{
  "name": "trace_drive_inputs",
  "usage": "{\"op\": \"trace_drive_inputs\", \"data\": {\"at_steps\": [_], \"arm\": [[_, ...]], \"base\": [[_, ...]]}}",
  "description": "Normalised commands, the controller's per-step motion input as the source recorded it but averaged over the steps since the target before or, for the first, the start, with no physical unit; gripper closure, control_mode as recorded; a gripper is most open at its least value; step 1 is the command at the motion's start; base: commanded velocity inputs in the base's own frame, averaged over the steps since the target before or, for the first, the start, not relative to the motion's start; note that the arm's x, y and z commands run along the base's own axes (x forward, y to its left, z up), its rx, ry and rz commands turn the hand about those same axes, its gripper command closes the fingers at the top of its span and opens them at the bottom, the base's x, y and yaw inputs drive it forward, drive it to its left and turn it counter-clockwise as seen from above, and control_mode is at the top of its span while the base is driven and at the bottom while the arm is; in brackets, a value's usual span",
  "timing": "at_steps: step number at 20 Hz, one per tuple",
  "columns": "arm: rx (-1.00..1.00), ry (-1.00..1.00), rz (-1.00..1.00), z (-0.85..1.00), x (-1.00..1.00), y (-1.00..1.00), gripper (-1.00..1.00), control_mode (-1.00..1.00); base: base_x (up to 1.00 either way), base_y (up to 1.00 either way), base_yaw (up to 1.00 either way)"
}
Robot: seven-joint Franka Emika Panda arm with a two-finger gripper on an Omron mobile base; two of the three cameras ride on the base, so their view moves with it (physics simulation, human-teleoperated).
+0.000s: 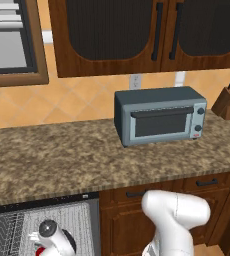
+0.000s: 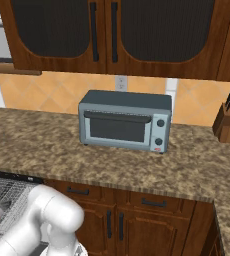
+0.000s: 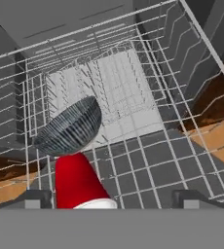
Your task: Pick up the cup and bowl from the counter, place them in the dishwasher, and close the dishwasher door.
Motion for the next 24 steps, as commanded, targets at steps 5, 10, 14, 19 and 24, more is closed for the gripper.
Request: {"op": "trace_drive_inputs", "data": {"at_steps": [5,10,14,19,24], "arm": [[0.11,-0.15,0.00,0.36,-0.21,-0.05,-1.00,-1.00],[0.06,-0.26,0.00,0.27,-0.39,0.00,-1.00,-1.00],[0.02,-0.12,0.00,0.14,-0.31,0.07,-1.00,-1.00],[0.01,-0.03,0.00,0.00,-0.35,0.01,-1.00,-1.00],[0.06,-0.10,0.00,0.00,-0.87,0.00,-1.00,-1.00]], "base": [[0.00,0.00,0.00],[0.00,0.00,0.00],[0.00,0.00,0.00],[0.00,0.00,0.00],[0.00,0.00,0.00]]}}
